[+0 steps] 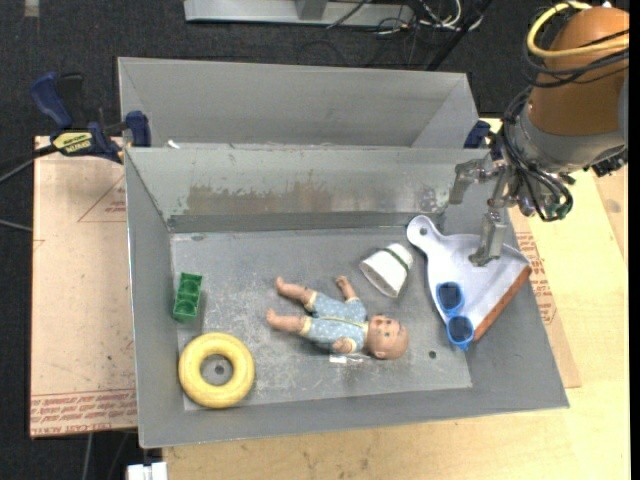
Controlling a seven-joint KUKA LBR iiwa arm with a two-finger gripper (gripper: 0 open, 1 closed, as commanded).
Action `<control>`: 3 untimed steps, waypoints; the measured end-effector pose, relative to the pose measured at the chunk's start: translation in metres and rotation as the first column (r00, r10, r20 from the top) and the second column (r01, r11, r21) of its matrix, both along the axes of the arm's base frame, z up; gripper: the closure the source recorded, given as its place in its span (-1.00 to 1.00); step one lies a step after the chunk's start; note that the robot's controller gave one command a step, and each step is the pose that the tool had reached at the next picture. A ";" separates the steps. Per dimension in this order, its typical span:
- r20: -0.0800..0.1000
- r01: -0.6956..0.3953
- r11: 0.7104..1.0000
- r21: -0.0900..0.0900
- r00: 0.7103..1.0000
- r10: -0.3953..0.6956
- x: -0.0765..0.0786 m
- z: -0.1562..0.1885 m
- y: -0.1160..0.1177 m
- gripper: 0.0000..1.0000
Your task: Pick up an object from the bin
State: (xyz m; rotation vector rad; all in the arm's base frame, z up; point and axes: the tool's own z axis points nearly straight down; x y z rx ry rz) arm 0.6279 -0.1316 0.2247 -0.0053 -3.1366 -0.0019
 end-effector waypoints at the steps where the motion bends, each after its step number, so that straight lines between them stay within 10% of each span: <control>1: 0.008 -0.002 1.000 -0.001 1.000 0.002 0.001 0.005 0.001 -1.00; 2: 0.011 -0.071 0.998 -0.002 0.997 0.071 -0.007 -0.036 0.009 -1.00; 3: 0.009 -0.058 0.998 -0.001 0.998 0.058 -0.027 -0.110 0.033 1.00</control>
Offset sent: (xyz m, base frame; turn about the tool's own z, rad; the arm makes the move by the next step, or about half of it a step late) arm -0.0271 0.0259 -0.1241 -0.2093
